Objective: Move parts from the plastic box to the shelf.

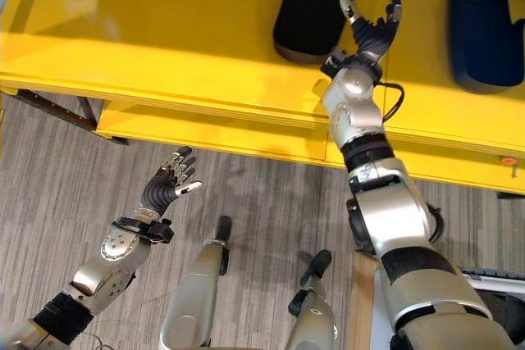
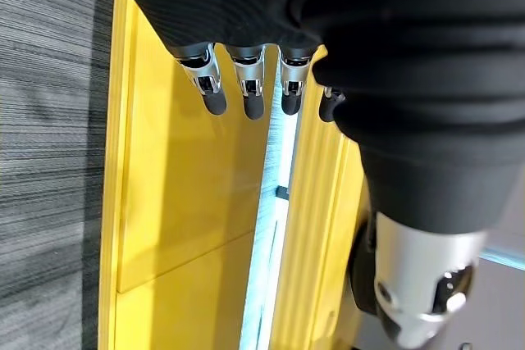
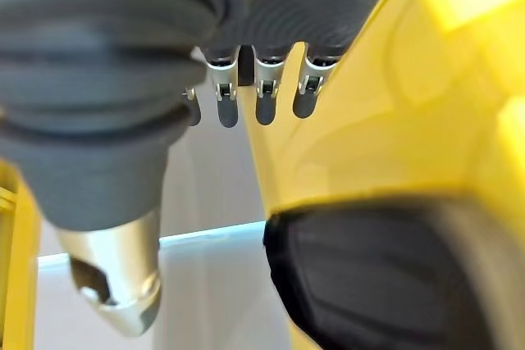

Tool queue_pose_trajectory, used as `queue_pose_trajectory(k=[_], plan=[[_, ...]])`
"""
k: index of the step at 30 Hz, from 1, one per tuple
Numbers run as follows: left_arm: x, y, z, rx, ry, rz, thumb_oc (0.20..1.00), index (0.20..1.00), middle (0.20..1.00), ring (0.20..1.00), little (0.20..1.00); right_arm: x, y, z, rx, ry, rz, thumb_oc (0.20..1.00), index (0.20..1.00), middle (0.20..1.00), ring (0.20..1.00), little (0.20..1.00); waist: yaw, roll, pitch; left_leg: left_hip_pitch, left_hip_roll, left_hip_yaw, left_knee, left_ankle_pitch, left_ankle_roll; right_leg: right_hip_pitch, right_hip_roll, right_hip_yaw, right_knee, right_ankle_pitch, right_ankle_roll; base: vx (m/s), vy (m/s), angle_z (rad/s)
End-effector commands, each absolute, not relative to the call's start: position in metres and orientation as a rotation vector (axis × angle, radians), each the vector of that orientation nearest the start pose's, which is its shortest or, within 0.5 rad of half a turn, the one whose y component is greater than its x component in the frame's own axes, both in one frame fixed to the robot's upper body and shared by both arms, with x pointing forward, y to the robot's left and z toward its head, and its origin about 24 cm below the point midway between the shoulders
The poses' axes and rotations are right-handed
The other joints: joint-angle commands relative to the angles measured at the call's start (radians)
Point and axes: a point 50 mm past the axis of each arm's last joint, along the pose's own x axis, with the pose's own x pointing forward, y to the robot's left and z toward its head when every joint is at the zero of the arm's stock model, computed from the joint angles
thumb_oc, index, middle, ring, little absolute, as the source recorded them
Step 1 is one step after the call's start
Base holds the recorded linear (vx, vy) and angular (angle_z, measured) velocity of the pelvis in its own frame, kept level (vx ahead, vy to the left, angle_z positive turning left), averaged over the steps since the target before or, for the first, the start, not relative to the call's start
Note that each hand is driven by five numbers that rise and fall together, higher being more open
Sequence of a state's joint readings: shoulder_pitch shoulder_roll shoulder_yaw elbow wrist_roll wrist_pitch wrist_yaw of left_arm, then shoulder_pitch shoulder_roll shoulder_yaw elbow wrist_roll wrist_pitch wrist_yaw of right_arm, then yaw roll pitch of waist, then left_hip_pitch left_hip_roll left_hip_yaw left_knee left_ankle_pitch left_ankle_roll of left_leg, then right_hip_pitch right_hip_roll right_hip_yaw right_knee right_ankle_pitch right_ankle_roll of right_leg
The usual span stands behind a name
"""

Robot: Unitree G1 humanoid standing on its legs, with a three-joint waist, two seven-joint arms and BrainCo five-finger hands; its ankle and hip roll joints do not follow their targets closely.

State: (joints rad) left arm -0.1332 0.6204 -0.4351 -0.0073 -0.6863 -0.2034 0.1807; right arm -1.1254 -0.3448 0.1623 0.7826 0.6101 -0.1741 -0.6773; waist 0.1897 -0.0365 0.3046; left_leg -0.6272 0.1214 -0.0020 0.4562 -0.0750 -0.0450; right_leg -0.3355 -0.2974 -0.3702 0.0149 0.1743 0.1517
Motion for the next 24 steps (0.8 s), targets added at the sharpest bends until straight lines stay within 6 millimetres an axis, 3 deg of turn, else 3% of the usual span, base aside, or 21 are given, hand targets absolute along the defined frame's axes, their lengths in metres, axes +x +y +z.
queue_pose_trajectory(k=[1,4,8,14,15,20,21,24], plan=[[0.259,0.183,0.108,-0.071,-0.231,-0.209,1.000,1.000,1.000,1.000,1.000,0.383,-0.182,0.283,0.287,-0.614,-0.479,1.000,1.000,1.000,1.000,1.000,0.016,-0.008,0.027,-0.019,0.004,-0.002,-0.077,0.083,-0.008,0.226,0.026,-0.018,0.120,-0.224,0.006,-0.01,-0.027,-0.08],[0.256,0.186,0.112,-0.070,-0.249,-0.209,1.000,1.000,1.000,1.000,1.000,0.375,-0.178,0.271,0.291,-0.624,-0.454,1.000,1.000,1.000,1.000,1.000,0.009,-0.013,0.019,-0.004,0.009,0.001,-0.090,0.091,-0.011,0.239,0.028,-0.017,0.110,-0.223,0.005,0.00,-0.024,-0.06],[0.246,0.193,0.140,-0.074,-0.385,-0.195,1.000,1.000,1.000,1.000,1.000,0.341,-0.168,0.230,0.251,-0.659,-0.316,1.000,1.000,1.000,1.000,1.000,-0.018,-0.027,-0.008,0.043,0.027,0.012,-0.127,0.113,-0.018,0.272,0.033,-0.014,0.086,-0.220,0.006,0.03,-0.049,-0.03],[0.238,0.199,0.157,-0.073,-0.483,-0.172,1.000,1.000,1.000,1.000,1.000,0.311,-0.163,0.198,0.217,-0.641,-0.192,1.000,1.000,1.000,1.000,1.000,-0.039,-0.040,-0.033,0.078,0.044,0.026,-0.151,0.124,-0.026,0.289,0.037,-0.007,0.072,-0.217,0.009,0.04,-0.028,-0.06],[0.235,0.199,0.171,-0.068,-0.564,-0.170,1.000,1.000,1.000,1.000,1.000,0.297,-0.160,0.183,0.215,-0.620,-0.130,1.000,1.000,1.000,1.000,1.000,-0.053,-0.046,-0.040,0.095,0.055,0.031,-0.160,0.130,-0.033,0.295,0.040,-0.003,0.073,-0.219,0.010,0.04,-0.013,-0.04],[0.231,0.199,0.176,-0.078,-0.600,-0.162,1.000,1.000,1.000,1.000,1.000,0.286,-0.159,0.174,0.220,-0.600,-0.081,1.000,1.000,1.000,1.000,1.000,-0.063,-0.051,-0.048,0.110,0.064,0.038,-0.163,0.128,-0.034,0.301,0.042,0.002,0.073,-0.222,0.009,0.03,-0.009,-0.20],[0.231,0.195,0.189,-0.104,-0.682,-0.161,1.000,1.000,1.000,1.000,1.000,0.272,-0.157,0.164,0.231,-0.577,0.006,1.000,1.000,1.000,1.000,1.000,-0.086,-0.059,-0.059,0.128,0.075,0.045,-0.162,0.128,-0.041,0.309,0.044,0.011,0.073,-0.225,0.009,0.07,-0.009,-0.05],[0.233,0.190,0.199,-0.090,-0.758,-0.148,1.000,1.000,1.000,1.000,1.000,0.259,-0.161,0.153,0.177,-0.550,0.055,1.000,1.000,1.000,1.000,1.000,-0.108,-0.057,-0.073,0.149,0.086,0.055,-0.163,0.124,-0.048,0.319,0.046,0.024,0.072,-0.232,0.008,0.07,-0.003,-0.02]])
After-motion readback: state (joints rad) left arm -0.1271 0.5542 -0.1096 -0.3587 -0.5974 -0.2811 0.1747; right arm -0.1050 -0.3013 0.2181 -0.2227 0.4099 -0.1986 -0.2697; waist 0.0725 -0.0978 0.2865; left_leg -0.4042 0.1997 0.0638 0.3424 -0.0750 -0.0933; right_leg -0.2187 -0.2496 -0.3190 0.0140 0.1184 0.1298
